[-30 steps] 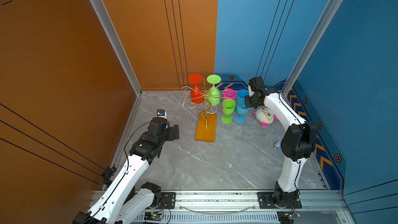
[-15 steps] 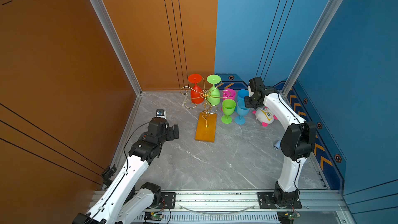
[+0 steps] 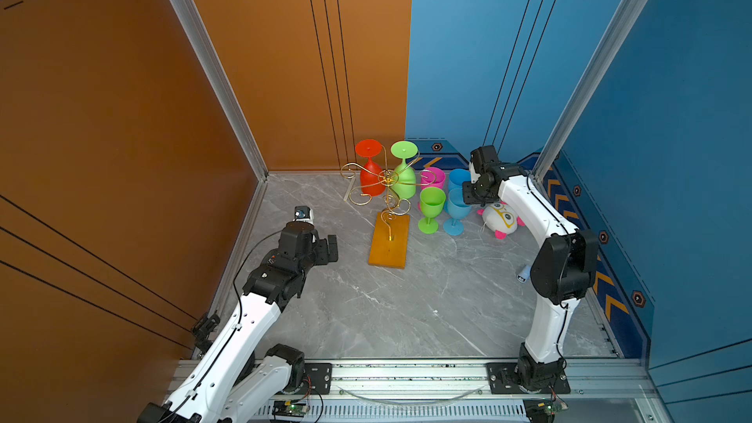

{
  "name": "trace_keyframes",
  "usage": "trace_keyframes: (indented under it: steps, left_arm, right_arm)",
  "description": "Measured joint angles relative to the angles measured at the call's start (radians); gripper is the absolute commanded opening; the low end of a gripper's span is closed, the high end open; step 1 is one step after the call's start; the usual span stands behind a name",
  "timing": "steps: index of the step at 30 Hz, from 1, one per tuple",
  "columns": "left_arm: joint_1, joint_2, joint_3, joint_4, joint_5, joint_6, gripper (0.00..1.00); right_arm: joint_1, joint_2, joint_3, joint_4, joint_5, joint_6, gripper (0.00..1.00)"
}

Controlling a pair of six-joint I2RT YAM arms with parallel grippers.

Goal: Take the wine glass off the wine glass rack
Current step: 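Open the right gripper and raise it off the cyan glass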

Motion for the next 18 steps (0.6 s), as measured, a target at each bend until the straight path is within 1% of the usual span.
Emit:
trace_keyframes:
  steps: [4, 7, 11, 13, 18]
  left_arm:
    - [0.005, 0.000, 0.000, 0.000, 0.006, -0.003, 1.00]
    - [0.011, 0.000, 0.000, 0.003, 0.008, -0.004, 1.00]
    - [0.013, -0.002, 0.000, 0.008, 0.015, -0.004, 1.00]
    - [0.013, -0.005, 0.000, 0.009, 0.019, -0.004, 1.00]
    - [0.014, -0.011, 0.000, 0.011, 0.026, -0.004, 1.00]
  right_arm:
    - [0.000, -0.054, 0.000, -0.006, 0.000, -0.006, 0.70]
    - [0.000, -0.099, 0.006, -0.007, -0.005, -0.008, 0.75]
    - [0.000, -0.141, 0.037, -0.007, -0.044, -0.006, 0.77]
    - [0.000, -0.153, 0.053, -0.005, -0.088, -0.001, 0.77]
    - [0.000, -0.167, 0.068, 0.023, -0.234, 0.038, 0.73]
